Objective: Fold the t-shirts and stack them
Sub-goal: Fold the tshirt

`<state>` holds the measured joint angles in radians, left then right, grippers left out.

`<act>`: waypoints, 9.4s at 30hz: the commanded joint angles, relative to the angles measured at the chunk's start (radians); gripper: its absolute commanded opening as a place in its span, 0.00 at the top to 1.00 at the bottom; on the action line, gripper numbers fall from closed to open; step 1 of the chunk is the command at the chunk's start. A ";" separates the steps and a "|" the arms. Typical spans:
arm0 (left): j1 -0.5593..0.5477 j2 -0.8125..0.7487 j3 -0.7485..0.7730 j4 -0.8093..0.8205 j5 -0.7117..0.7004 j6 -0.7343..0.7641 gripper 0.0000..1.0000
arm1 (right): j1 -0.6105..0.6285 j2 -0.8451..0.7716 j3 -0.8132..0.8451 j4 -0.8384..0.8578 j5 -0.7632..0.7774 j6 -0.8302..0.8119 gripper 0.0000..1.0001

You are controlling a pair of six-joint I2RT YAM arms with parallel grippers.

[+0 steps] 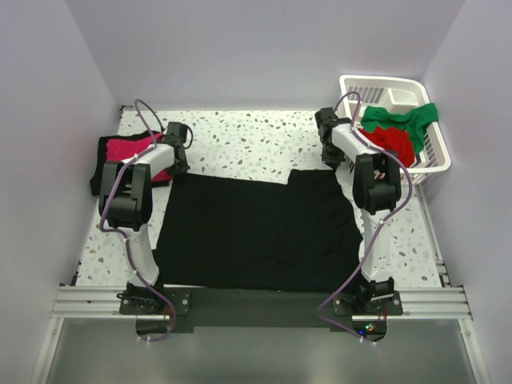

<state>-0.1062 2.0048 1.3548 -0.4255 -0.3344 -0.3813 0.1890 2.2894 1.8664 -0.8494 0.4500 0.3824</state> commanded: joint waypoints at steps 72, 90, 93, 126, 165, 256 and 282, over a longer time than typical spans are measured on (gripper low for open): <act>0.000 -0.425 -0.249 0.083 0.084 0.124 1.00 | -0.065 -0.784 -0.449 0.076 -0.382 0.039 1.00; -0.001 -0.665 -0.453 -0.042 0.109 0.029 1.00 | -0.063 -1.044 -0.731 -0.069 -0.317 0.101 1.00; -0.001 -0.702 -0.486 -0.059 0.120 0.002 1.00 | -0.065 -1.070 -0.762 -0.080 -0.309 0.110 1.00; -0.042 -0.733 -0.395 -0.102 0.330 -0.172 0.20 | 0.075 -0.947 -0.806 0.114 -0.496 0.050 0.41; -0.055 -0.502 -0.661 0.166 0.465 -0.182 0.16 | 0.283 -0.783 -0.934 0.165 -0.787 0.098 0.47; 0.106 -0.635 -0.686 0.051 0.301 -0.096 0.02 | 0.133 -0.473 -0.710 0.289 -0.353 0.027 0.71; 0.106 -0.656 -0.727 0.053 0.299 -0.099 0.02 | 0.110 -0.508 -0.777 0.226 -0.341 0.069 0.57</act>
<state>-0.0074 1.3533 0.6525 -0.3786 -0.0303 -0.5003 0.3107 1.7924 1.1278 -0.5949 0.0872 0.4351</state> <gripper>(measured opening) 0.984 0.436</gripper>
